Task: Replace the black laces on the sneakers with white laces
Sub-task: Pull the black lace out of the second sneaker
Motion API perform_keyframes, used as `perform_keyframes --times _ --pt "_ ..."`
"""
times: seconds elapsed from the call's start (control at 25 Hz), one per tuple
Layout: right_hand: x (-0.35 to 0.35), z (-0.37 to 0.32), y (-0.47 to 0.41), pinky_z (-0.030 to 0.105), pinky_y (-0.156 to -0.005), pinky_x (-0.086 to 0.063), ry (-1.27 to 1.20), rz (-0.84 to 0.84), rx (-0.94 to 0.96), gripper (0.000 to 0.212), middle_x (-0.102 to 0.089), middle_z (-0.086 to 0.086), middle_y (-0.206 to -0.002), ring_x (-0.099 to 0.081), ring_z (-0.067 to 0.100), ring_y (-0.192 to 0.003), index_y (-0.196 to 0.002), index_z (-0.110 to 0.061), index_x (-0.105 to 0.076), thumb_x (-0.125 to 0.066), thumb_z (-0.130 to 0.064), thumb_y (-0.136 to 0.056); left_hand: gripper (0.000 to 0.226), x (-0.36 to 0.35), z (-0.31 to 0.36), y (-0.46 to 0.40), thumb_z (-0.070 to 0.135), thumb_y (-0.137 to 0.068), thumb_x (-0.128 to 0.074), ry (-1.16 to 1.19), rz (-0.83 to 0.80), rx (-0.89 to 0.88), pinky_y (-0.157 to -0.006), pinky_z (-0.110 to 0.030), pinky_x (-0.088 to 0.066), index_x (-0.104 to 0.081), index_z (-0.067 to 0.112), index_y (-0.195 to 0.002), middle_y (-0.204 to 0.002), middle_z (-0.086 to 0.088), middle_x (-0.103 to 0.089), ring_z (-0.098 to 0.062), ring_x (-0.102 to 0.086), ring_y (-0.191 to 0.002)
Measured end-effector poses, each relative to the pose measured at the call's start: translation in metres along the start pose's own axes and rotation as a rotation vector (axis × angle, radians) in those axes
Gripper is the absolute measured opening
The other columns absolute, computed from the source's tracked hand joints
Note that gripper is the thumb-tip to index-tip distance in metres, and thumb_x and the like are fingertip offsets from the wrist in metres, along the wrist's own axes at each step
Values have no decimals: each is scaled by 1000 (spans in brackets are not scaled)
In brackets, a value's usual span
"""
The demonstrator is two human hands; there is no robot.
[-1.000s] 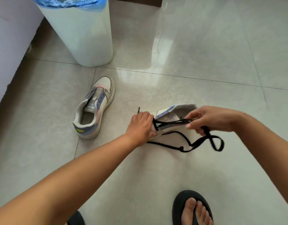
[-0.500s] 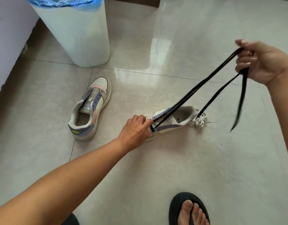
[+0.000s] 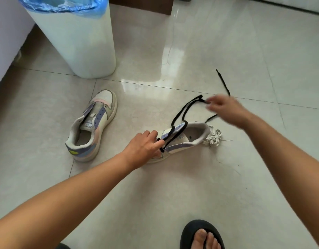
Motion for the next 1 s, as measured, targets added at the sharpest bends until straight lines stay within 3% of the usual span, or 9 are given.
perform_keyframes --times 0.08,0.12,0.24,0.4,0.52,0.6,0.68,0.84,1.0 --pt "-42 14 17 35 -90 -46 333 -249 -34 50 -49 9 -126 -53 26 -109 -134 -22 -45 -59 -39 -89 52 4 0 -4 32 -53 -89 -10 -20 3 -42 -24 -24 -51 14 -83 -72 -12 -52 -24 -46 -50" --pt "-55 19 21 38 -89 -46 457 -250 -37 51 -45 9 -127 -52 29 -109 -136 -24 -41 -57 -41 -90 52 5 -1 -6 33 -50 -90 -16 -30 2 -42 -22 -21 -53 14 -80 -71 -11 -51 -24 -46 -50" --pt "-62 21 22 36 -74 -45 567 -67 19 31 -49 13 -114 -55 33 -94 -126 -19 -45 -44 -31 -97 51 9 1 -12 36 -43 -93 -2 -87 -2 -39 -18 -19 -59 13 -74 -70 -11 -50 -23 -46 -48" --pt "-58 21 15 32 -63 -40 719 -52 32 23 -57 10 -98 -53 30 -82 -115 -17 -49 -38 -30 -98 55 17 4 -9 37 -47 -91 137 -59 2 -33 -17 -26 -51 15 -79 -79 -17 -51 -25 -46 -46" --pt "-55 16 10 30 -62 -34 851 -30 73 20 -60 8 -93 -56 29 -83 -113 -19 -48 -36 -28 -99 39 32 9 -9 37 -63 -85 202 48 -24 -33 -18 -31 -59 10 -73 -83 -18 -50 -22 -40 -44" --pt "-53 11 4 30 -61 -33 885 -32 102 19 -58 7 -89 -58 30 -87 -112 -20 -48 -36 -24 -98 29 45 18 -11 39 -81 -64 238 126 -43 -35 -19 -32 -58 11 -75 -91 -14 -44 -19 -34 -50" --pt "-56 7 -2 29 -60 -32 904 -36 141 17 -60 6 -91 -59 29 -87 -111 -20 -47 -38 -21 -97 31 55 27 -12 40 -87 -47 264 155 -40 -37 -20 -32 -58 13 -76 -95 -9 -38 -17 -33 -58" --pt "-62 5 -8 29 -58 -32 938 57 229 18 -62 5 -95 -60 27 -78 -108 -22 -45 -45 -14 -93 33 66 30 -9 40 -89 -46 361 119 20 -40 -22 -35 -60 12 -78 -92 -8 -37 -15 -31 -64" --pt "-60 12 -13 29 -59 -33 959 61 220 23 -61 6 -100 -63 28 -85 -113 -22 -44 -45 -11 -93 33 84 34 0 39 -91 -45 535 28 25 -50 -30 -43 -60 12 -83 -91 -8 -39 -16 -38 -64"
Point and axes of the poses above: each hand's wrist, its own y-axis away from the middle knuckle, its own x-axis out of the back of the hand, z = x × y, the point moved 1 cm from there along -y, towards the middle knuckle
